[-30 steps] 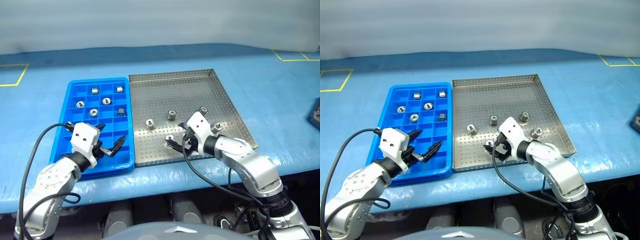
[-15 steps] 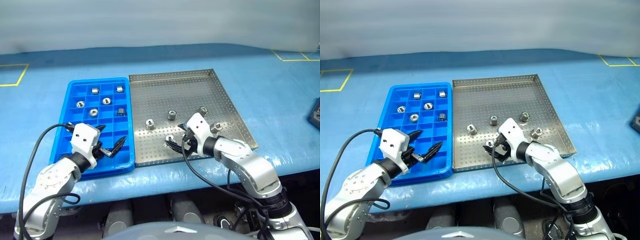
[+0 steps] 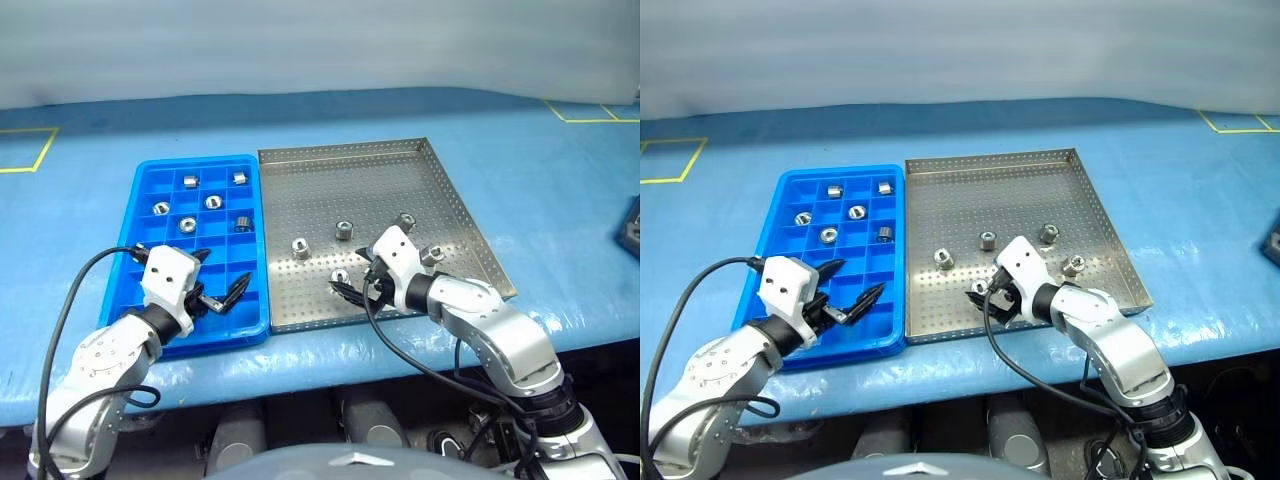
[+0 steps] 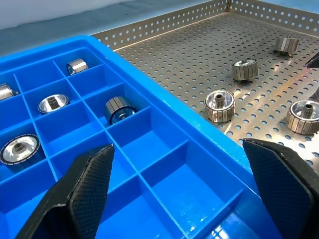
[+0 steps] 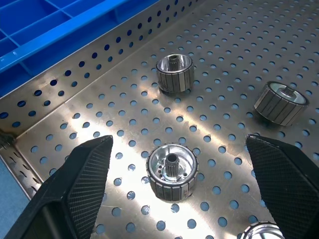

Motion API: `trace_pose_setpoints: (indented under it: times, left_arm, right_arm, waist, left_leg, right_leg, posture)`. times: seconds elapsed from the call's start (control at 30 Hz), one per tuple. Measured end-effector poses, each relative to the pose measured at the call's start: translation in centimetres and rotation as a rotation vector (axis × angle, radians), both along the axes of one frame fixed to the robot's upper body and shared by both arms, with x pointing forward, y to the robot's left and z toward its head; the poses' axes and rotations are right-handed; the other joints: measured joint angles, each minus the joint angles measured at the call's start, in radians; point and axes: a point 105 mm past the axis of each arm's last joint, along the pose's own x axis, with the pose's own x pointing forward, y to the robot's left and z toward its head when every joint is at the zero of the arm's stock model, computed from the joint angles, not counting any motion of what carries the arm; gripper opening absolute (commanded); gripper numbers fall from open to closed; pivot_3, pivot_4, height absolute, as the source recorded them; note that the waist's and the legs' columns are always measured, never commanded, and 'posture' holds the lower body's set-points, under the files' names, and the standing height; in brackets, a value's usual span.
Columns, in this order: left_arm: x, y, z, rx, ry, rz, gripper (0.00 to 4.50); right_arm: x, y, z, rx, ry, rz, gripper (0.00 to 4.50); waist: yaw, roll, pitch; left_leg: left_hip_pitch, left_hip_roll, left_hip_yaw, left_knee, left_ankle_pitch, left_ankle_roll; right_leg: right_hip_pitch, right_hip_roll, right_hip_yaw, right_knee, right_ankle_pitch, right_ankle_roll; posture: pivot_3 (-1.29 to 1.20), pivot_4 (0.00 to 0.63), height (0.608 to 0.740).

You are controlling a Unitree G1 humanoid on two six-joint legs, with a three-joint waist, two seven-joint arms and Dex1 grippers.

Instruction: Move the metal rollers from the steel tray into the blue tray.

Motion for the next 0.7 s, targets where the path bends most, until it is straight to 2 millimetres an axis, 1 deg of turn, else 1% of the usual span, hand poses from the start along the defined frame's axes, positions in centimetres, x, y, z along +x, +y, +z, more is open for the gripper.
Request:
trace_pose_setpoints:
  times: [0.13, 0.27, 0.37, 0.5, 0.63, 0.7]
  left_arm:
    - [1.8, -0.4, 2.1, 0.05, -0.047, -0.07, 4.5]
    - [3.4, -1.6, 3.1, 0.094, -0.033, -0.168, 4.5]
    - [5.5, -2.9, 3.6, 0.116, 0.004, -0.234, 4.5]
    - [7.4, -4.7, 3.3, 0.145, 0.076, -0.324, 4.5]
    - [9.2, -6.0, 1.8, 0.209, 0.156, -0.389, 4.5]
    - [9.7, -6.7, 1.3, 0.227, 0.177, -0.424, 4.5]
  right_arm:
    - [0.0, 0.2, 0.0, 0.002, -0.001, 0.007, 4.49]
    - [-0.1, 0.4, 0.0, 0.006, -0.001, 0.012, 4.49]
    - [-0.1, 0.8, 0.2, 0.021, -0.006, 0.014, 4.49]
    - [-0.2, 1.1, 0.1, 0.024, -0.012, 0.008, 4.49]
    - [-0.5, 1.6, 0.1, 0.041, -0.018, 0.004, 4.49]
    - [-0.6, 1.7, 0.0, 0.045, -0.016, -0.001, 4.49]
  waist:
    - [0.003, 0.0, 0.0]
    - [0.001, 0.0, 0.0]
    - [0.001, 0.0, 0.0]
    - [-0.008, 0.0, 0.0]
    - [-0.02, 0.0, 0.0]
    - [-0.026, 0.001, 0.0]
  left_leg:
    - [0.0, 0.0, -0.001, 0.002, 0.0, 0.0]
    - [0.0, 0.0, -0.001, 0.001, 0.0, 0.0]
    - [0.0, 0.0, -0.001, 0.002, 0.0, 0.0]
    - [-0.001, 0.0, -0.001, 0.001, 0.0, 0.0]
    - [-0.001, 0.0, -0.002, 0.0, 0.0, 0.0]
    - [-0.001, 0.0, -0.002, 0.0, 0.0, 0.0]
  right_leg:
    - [0.001, 0.0, 0.0, 0.001, 0.0, 0.0]
    - [0.001, 0.0, 0.0, 0.0, 0.0, 0.001]
    - [0.001, 0.001, 0.0, 0.001, 0.001, 0.001]
    - [0.0, 0.001, 0.0, 0.0, 0.001, 0.002]
    - [0.0, 0.001, -0.001, 0.001, 0.001, 0.002]
    - [0.0, 0.001, 0.0, 0.001, 0.001, 0.002]
  posture:
    - [-0.05, 0.15, 0.74]
    - [-0.07, 0.15, 0.74]
    - [-0.09, 0.15, 0.74]
    - [-0.12, 0.15, 0.74]
    - [-0.15, 0.15, 0.74]
    - [-0.17, 0.15, 0.74]
